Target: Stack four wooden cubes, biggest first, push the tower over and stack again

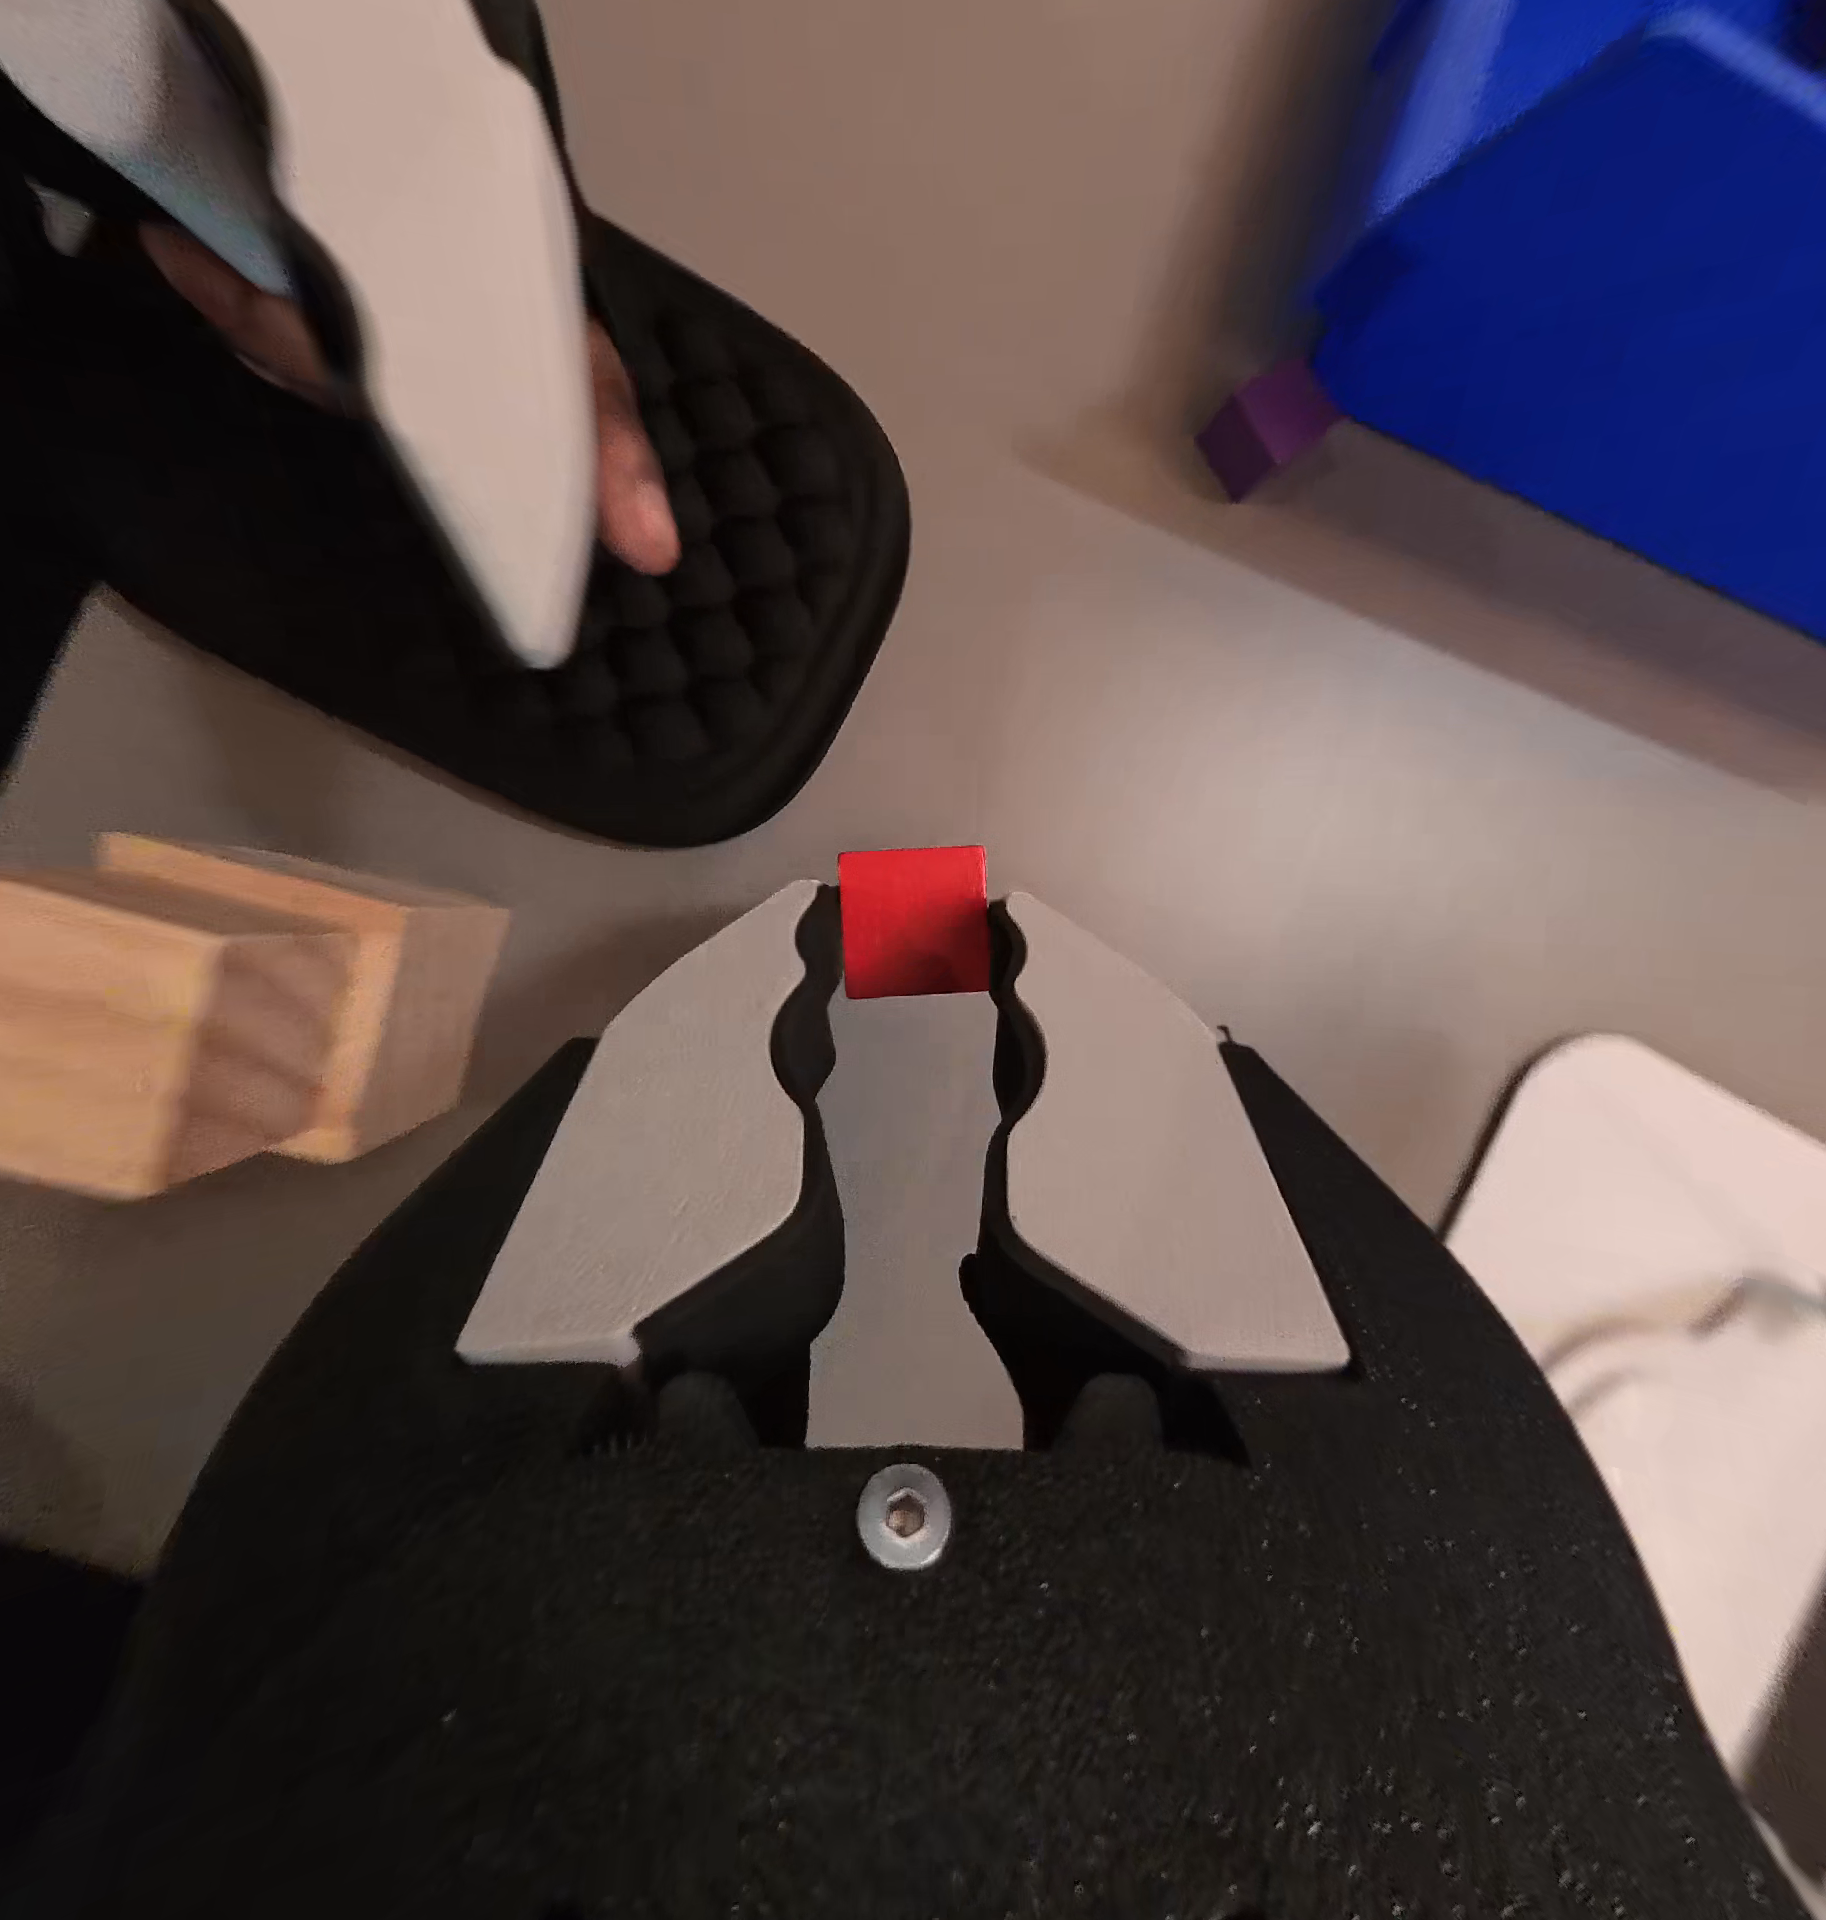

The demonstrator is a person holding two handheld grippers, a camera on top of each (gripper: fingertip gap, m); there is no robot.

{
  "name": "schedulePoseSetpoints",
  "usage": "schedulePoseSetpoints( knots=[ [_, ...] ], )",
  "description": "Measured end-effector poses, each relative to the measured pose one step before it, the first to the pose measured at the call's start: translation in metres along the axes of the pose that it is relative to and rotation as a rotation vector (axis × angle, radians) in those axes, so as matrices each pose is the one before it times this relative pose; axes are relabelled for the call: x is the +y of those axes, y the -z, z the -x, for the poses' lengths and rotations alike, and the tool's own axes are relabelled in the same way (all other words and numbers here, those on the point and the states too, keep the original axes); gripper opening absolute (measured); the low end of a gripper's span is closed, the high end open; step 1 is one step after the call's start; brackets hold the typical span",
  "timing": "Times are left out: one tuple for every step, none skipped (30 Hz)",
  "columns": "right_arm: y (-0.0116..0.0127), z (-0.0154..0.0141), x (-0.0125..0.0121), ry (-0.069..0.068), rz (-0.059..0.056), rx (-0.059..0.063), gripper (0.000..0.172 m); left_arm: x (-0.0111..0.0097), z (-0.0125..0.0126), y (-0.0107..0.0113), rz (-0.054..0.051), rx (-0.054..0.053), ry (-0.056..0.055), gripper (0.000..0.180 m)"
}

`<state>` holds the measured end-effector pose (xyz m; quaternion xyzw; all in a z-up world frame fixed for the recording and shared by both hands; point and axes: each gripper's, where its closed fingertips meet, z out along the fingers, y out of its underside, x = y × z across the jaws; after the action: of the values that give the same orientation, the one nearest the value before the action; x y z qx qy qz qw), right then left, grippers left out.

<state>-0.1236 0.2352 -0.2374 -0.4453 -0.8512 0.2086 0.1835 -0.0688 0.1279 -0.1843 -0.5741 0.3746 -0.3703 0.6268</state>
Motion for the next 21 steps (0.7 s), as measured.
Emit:
schedulePoseSetpoints(
  knots=[
    [0.01254,0.00555,-0.002,-0.0281,0.0021,0.0243,0.027,0.00031,-0.00003,-0.00029,0.003,-0.0004,-0.0007,0.135],
    [0.01224,0.00733,-0.00286,-0.0304,-0.003,0.0179,0.027,0.00027,0.00002,-0.00022,0.0019,0.0,0.0003,0.135],
    [0.01179,0.00796,-0.00295,-0.0382,-0.0059,0.0178,0.027,-0.00001,0.00015,-0.00001,-0.0002,0.0001,0.0009,0.135],
    [0.01082,0.00842,-0.00264,-0.0428,-0.0066,0.0178,0.027,-0.00024,0.00009,0.00014,-0.0018,0.0,0.0006,0.134],
    [0.00977,0.00818,-0.00191,-0.0399,-0.0064,0.0214,0.027,-0.00026,0.00027,0.00018,-0.0019,-0.0019,0.0003,0.134],
    [0.00843,0.00774,-0.00096,-0.032,-0.0046,0.0254,0.027,-0.00014,0.00006,0.00006,-0.001,-0.0009,0.0001,0.134],
    [0.00659,0.00887,0.00009,-0.0195,-0.0021,0.0153,0.027,0.0001,-0.00004,-0.00008,0.0007,0.0007,0.0,0.134],
    [0.00445,0.00972,0.00088,-0.0105,0.0011,0.0053,0.027,0.00028,0.00002,-0.00022,0.002,0.0004,-0.0003,0.134],
    [0.00246,0.00941,0.00202,-0.0072,0.0075,0.0023,0.027,0.00022,-0.00011,-0.00011,0.0017,-0.0002,-0.0012,0.134],
    [0.00061,0.00857,0.00331,-0.005,0.0147,0.0003,0.027,0.00009,-0.0002,-0.00013,0.0007,0.0002,-0.002,0.134],
    [-0.00073,0.00724,0.00403,-0.003,0.0195,0.0007,0.027,0.00003,-0.00006,-0.00007,0.0003,-0.0008,-0.0016,0.133],
    [-0.00147,0.00604,0.00366,0.0005,0.0177,-0.0006,0.027,-0.00001,0.00009,0.00004,0.0,-0.0011,-0.0005,0.133],
    [-0.00178,0.00518,0.00237,0.0012,0.0093,-0.0043,0.027,0.0,0.00005,0.0,0.0,-0.0005,0.0001,0.133],
    [-0.0018,0.00368,0.00128,-0.0022,0.0022,-0.0039,0.027,0.00005,0.00012,-0.00002,0.0004,-0.0005,0.0005,0.133],
    [-0.00174,0.0025,0.00025,-0.0068,-0.0025,-0.0028,0.027,0.00007,0.0002,-0.00001,0.0005,-0.0011,0.0004,0.133],
    [-0.00143,0.00171,0.00021,-0.0095,-0.0022,-0.0034,0.027,-0.00008,0.00002,-0.00008,0.0001,-0.0003,-0.0003,0.133],
    [-0.00115,0.00056,0.0004,-0.0089,0.0006,0.0023,0.027,0.00006,-0.00007,-0.00001,0.0005,-0.0002,-0.0005,0.133],
    [-0.00101,0.00001,0.00085,-0.0061,0.0037,0.005,0.027,0.00015,0.00011,-0.00005,0.0011,-0.0004,-0.0001,0.133],
    [-0.00069,0.00017,0.00061,-0.0043,0.0026,0.002,0.027,0.00012,-0.00007,-0.00007,0.0008,0.0005,0.0007,0.133],
    [-0.00056,0.00043,0.00005,-0.0056,-0.0012,-0.0009,0.027,0.00003,0.00003,-0.00004,0.0001,0.0014,0.0014,0.133],
    [-0.00034,0.00011,-0.00013,-0.006,-0.0011,0.0,0.027,-0.0001,-0.00005,0.00017,-0.0007,0.0012,0.0016,0.133]
  ],
)
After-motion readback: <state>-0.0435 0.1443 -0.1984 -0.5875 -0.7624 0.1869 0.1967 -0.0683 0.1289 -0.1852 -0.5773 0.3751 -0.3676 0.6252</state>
